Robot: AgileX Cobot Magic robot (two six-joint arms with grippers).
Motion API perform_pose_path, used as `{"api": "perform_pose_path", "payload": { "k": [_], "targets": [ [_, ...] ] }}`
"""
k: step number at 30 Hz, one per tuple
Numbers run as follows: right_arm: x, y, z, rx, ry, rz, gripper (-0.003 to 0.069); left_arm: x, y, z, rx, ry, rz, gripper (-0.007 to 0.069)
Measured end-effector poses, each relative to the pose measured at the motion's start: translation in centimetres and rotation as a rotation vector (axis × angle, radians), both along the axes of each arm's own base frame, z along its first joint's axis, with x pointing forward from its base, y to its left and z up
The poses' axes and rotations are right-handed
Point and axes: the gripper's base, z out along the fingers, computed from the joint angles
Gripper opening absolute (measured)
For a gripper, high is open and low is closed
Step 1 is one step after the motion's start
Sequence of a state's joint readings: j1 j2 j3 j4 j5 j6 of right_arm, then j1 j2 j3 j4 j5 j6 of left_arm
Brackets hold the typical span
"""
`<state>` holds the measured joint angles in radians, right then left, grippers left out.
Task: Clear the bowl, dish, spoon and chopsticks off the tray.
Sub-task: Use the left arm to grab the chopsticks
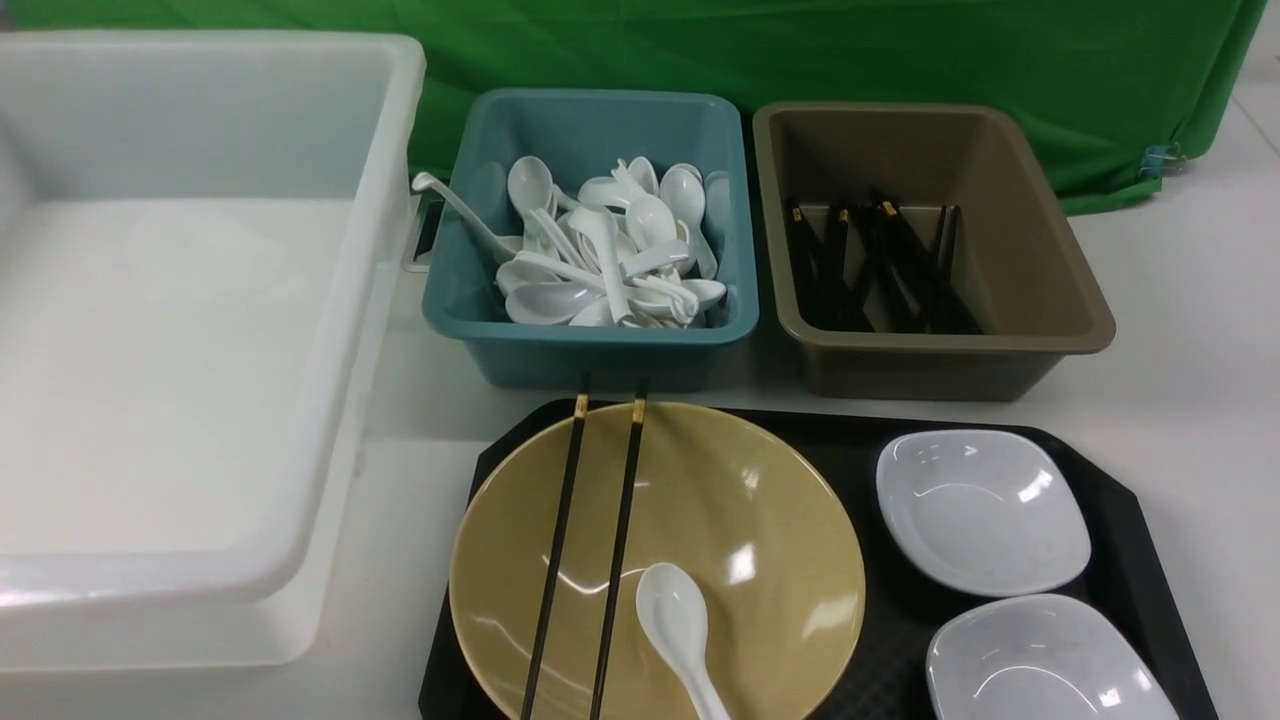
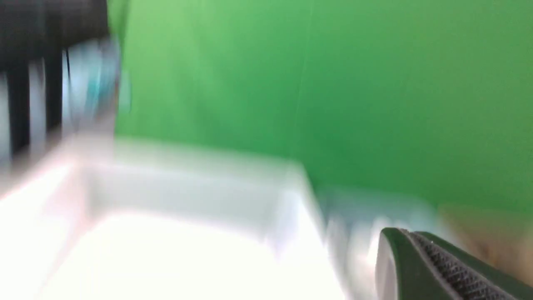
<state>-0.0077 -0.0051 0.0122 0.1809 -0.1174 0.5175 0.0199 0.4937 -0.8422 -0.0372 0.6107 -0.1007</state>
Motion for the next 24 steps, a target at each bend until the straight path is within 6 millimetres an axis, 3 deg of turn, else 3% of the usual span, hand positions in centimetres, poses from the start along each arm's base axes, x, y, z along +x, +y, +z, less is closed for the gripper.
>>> {"api": "perform_pose_path", "payload": {
  "k": [2, 3, 6, 8, 14, 20, 24],
  "targets": [
    [-0.1, 0.2, 0.3, -0.01, 0.041, 0.022, 0.0211, 2.2, -0.2, -1.1, 0.021, 0.229, -0.041, -0.0003],
    [-0.2, 0.4, 1.2, -0.056, 0.081, 0.048, 0.0163, 3.5, -0.5, -2.0, 0.021, 0.353, -0.073, -0.0003],
    [-0.3, 1.0, 3.7, -0.194, 0.196, 0.119, 0.005, 5.7, -0.8, -3.6, 0.027, 0.521, -0.133, -0.0003],
    [0.0, 1.3, 5.6, -0.269, 0.278, 0.177, 0.0023, 7.0, -1.2, -4.6, 0.013, 0.593, -0.179, -0.0003],
    [5.0, 3.4, 8.8, -0.561, 0.743, 0.442, 0.0009, 9.5, -4.2, -6.6, 0.004, 0.728, -0.383, -0.0018],
    [9.2, 5.3, 8.7, -0.712, 0.974, 0.619, 0.0008, 9.9, -8.2, -8.4, 0.066, 0.872, -0.489, -0.002],
    [10.5, 6.2, 8.4, -0.747, 0.99, 0.663, 0.0008, 10.8, -11.8, -8.8, 0.137, 0.957, -0.53, -0.002]
  ]
}}
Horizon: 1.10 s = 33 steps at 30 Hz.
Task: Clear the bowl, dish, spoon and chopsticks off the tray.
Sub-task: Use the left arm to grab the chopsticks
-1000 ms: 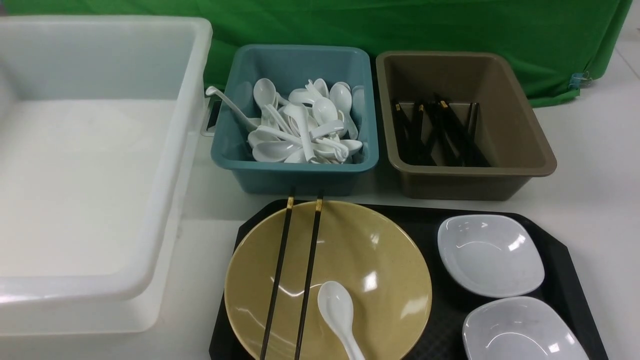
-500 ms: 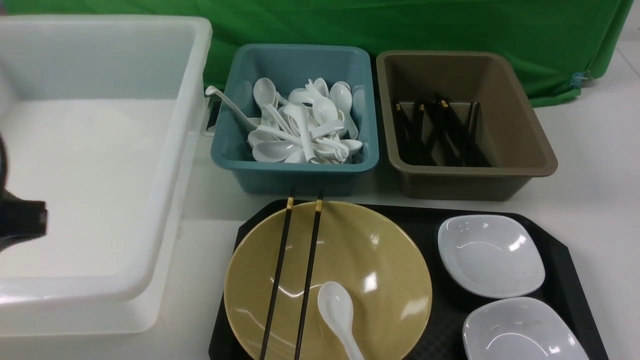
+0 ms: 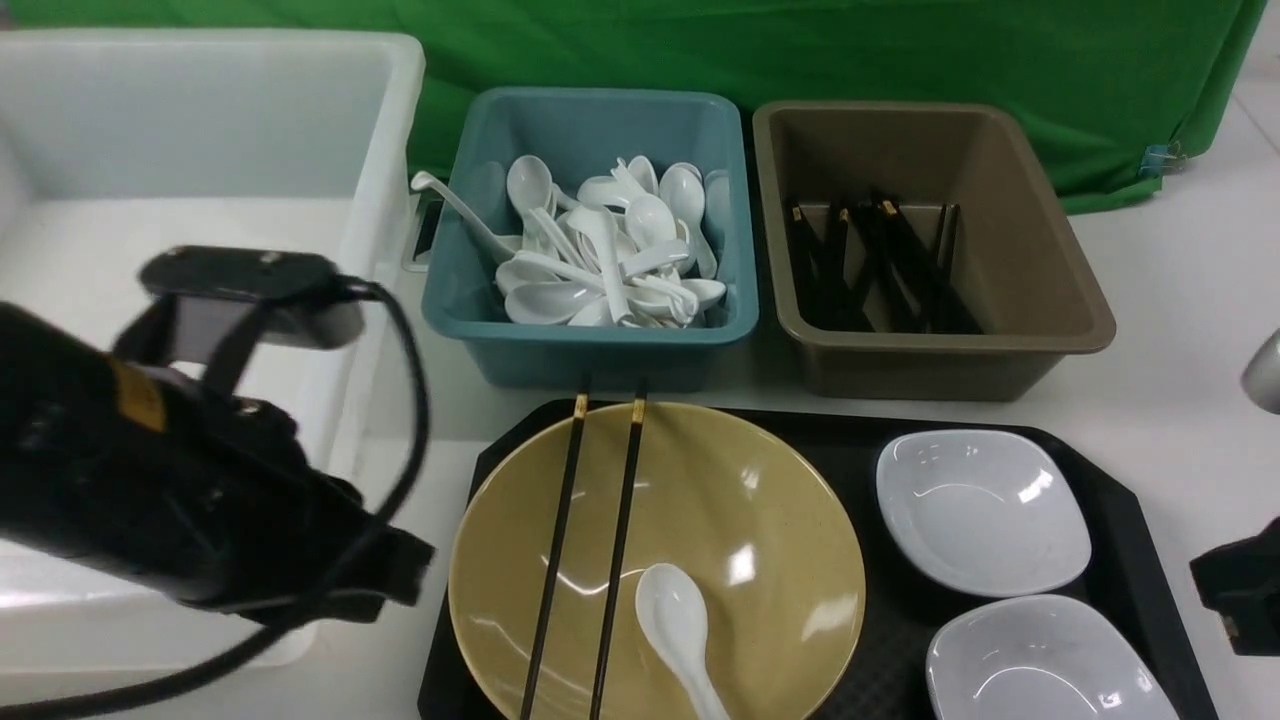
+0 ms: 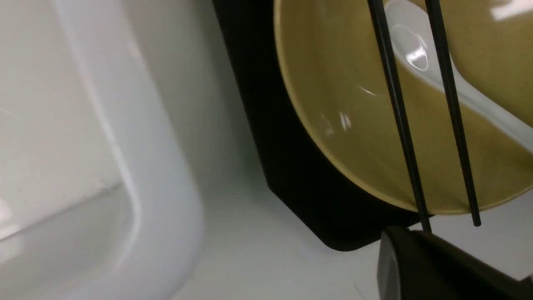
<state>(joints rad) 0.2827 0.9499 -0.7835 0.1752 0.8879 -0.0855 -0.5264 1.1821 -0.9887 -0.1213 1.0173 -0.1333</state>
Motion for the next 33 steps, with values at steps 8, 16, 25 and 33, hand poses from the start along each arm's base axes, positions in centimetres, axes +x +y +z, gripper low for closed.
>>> {"api": "perform_pose_path", "payload": {
  "k": [8, 16, 25, 33],
  "targets": [
    [0.3, 0.7, 0.2, 0.012, -0.033, 0.037, 0.0008, 3.2, -4.5, -0.4, 0.048, 0.05, -0.02, -0.0011],
    [0.2, 0.8, 0.1, 0.013, -0.017, 0.039, 0.0007, 7.4, -7.4, -1.3, 0.058, 0.029, -0.017, 0.0171],
    [0.1, 0.8, 0.1, 0.017, -0.013, 0.039, 0.001, 10.3, -9.5, -5.1, 0.046, 0.011, -0.011, 0.0499],
    [0.1, 0.8, 0.1, 0.017, -0.013, 0.039, 0.001, 11.2, -10.2, -8.0, 0.086, 0.07, -0.011, 0.0515]
  ]
}}
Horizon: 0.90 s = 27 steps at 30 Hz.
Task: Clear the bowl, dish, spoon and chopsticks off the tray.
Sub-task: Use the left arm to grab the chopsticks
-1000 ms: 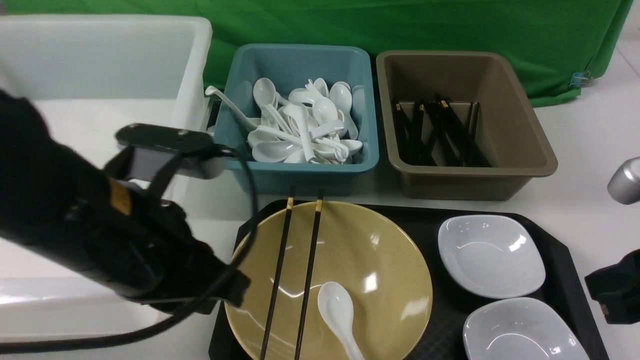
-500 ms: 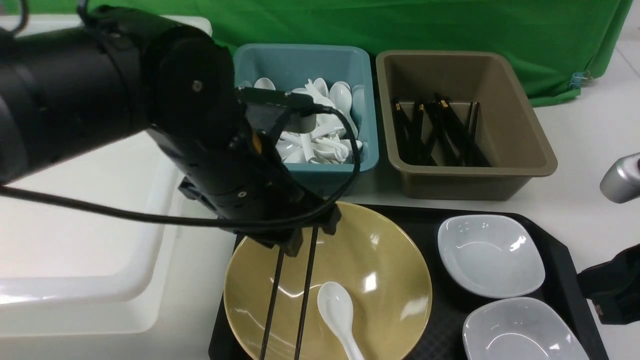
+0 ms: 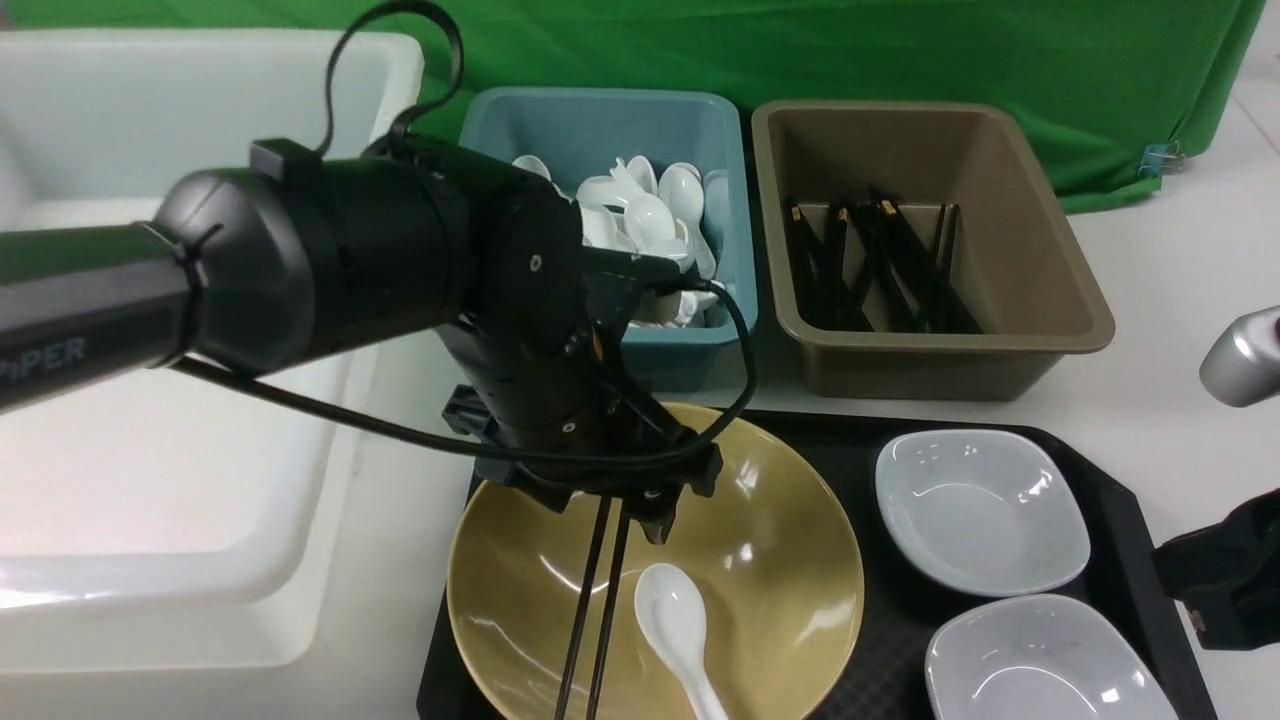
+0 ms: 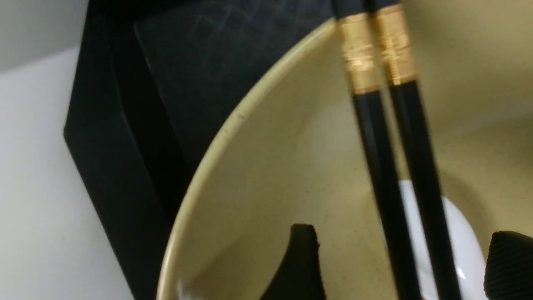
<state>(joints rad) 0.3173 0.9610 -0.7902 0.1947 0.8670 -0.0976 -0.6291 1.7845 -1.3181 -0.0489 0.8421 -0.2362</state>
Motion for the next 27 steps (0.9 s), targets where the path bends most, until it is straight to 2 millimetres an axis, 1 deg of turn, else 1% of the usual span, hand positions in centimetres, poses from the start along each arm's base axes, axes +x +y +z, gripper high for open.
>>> {"api": "perform_pose_path", "payload": {
  "k": [2, 4, 5, 8, 9, 10, 11, 13, 14, 20, 25, 27],
  "targets": [
    [0.0, 0.0, 0.0, 0.0, 0.0, 0.0, 0.0012, 0.1, -0.1, -0.3, 0.002, 0.007, 0.001, 0.0497],
    [0.0, 0.0, 0.0, 0.0, 0.0, 0.0, 0.0015, 0.0, -0.1, -0.3, -0.003, 0.013, 0.005, 0.0445],
    [0.0, 0.0, 0.0, 0.0, 0.0, 0.0, 0.0015, 0.0, -0.1, -0.3, -0.003, 0.013, 0.005, 0.0433],
    [0.0, 0.0, 0.0, -0.001, -0.001, 0.002, 0.0017, -0.1, -0.1, -0.3, -0.007, 0.029, 0.009, 0.0345],
    [0.0, 0.0, 0.0, 0.0, 0.0, 0.002, 0.0019, -0.2, -0.1, -0.4, -0.01, 0.043, 0.013, 0.0269],
    [0.0, 0.0, 0.0, 0.0, 0.0, 0.002, 0.0019, -0.3, -0.2, -0.4, -0.01, 0.048, 0.014, 0.0259],
    [0.0, 0.0, 0.0, -0.001, -0.001, 0.003, 0.0019, -0.3, -0.1, -0.4, -0.009, 0.059, 0.015, 0.016],
    [0.0, 0.0, 0.0, -0.001, -0.001, 0.002, 0.0019, -0.4, -0.1, -0.4, -0.007, 0.065, 0.016, 0.0074],
    [0.0, 0.0, 0.0, -0.001, -0.001, 0.002, 0.0019, -0.4, -0.1, -0.4, -0.008, 0.065, 0.016, 0.0051],
    [0.0, 0.0, 0.0, -0.001, -0.001, 0.002, 0.0023, -0.3, -0.4, 0.0, -0.029, 0.072, 0.023, 0.0049],
    [0.0, 0.0, 0.0, -0.001, -0.001, 0.002, 0.003, 0.6, -1.2, 2.4, -0.088, 0.019, 0.021, 0.0049],
    [0.0, 0.0, 0.0, -0.001, -0.001, 0.002, 0.0031, 1.0, -1.6, 3.8, -0.122, -0.013, 0.02, 0.0048]
  ]
}}
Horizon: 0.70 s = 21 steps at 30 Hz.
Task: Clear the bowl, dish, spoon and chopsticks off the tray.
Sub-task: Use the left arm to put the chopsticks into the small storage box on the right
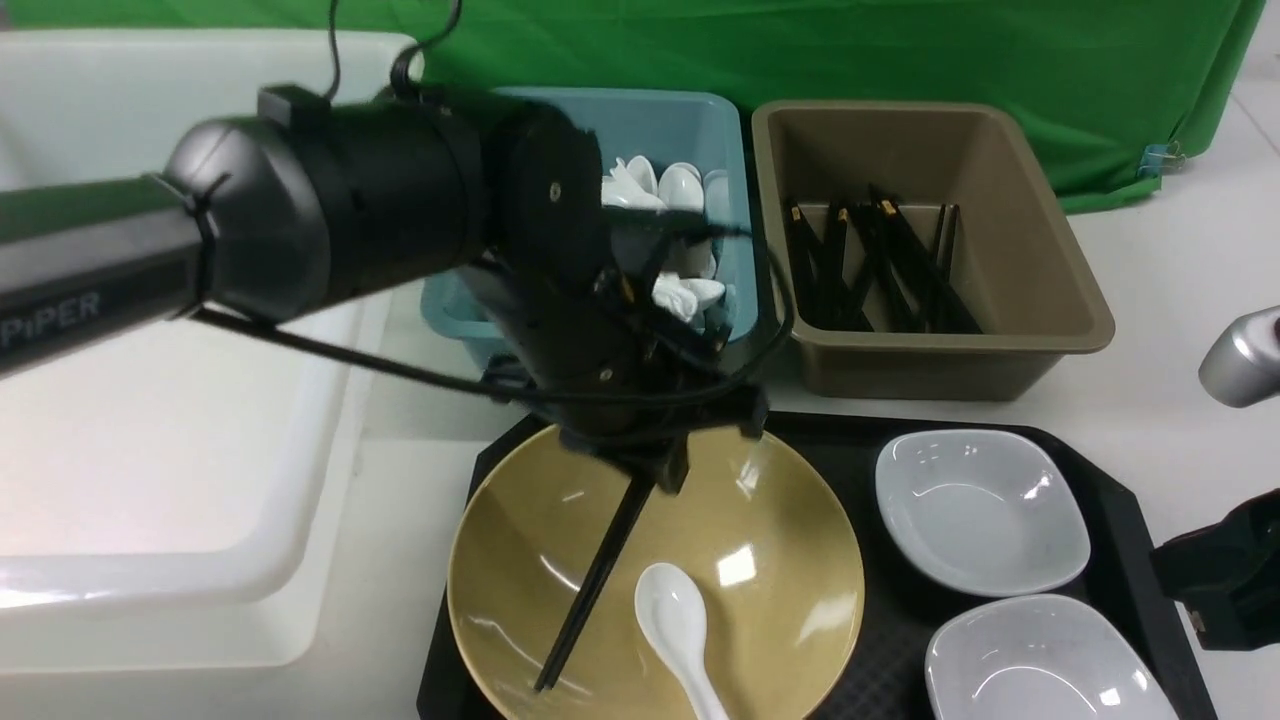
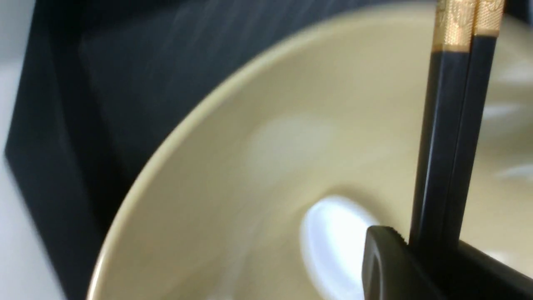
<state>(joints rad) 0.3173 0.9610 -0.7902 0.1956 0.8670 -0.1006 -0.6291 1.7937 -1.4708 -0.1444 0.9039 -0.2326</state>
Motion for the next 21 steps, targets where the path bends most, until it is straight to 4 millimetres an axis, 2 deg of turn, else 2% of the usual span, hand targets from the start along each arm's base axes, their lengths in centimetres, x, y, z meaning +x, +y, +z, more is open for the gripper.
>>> {"api": "perform_pose_path", "payload": {
  "k": [8, 10, 13, 21],
  "targets": [
    [0.0, 0.1, 0.0, 0.015, 0.003, -0.002, 0.0041, 2.8, -1.9, 6.6, -0.199, -0.278, 0.017, 0.0046],
    [0.0, 0.1, 0.1, 0.022, 0.003, -0.003, 0.0043, 3.6, -2.5, 7.5, -0.239, -0.328, 0.019, 0.0046],
    [0.0, 0.2, 0.1, 0.025, -0.001, -0.004, 0.0046, 5.1, -3.7, 8.1, -0.287, -0.374, 0.011, 0.0046],
    [0.0, 0.2, 0.1, 0.028, -0.004, -0.005, 0.0052, 9.4, -7.0, 7.4, -0.362, -0.465, -0.005, 0.0046]
  ]
}}
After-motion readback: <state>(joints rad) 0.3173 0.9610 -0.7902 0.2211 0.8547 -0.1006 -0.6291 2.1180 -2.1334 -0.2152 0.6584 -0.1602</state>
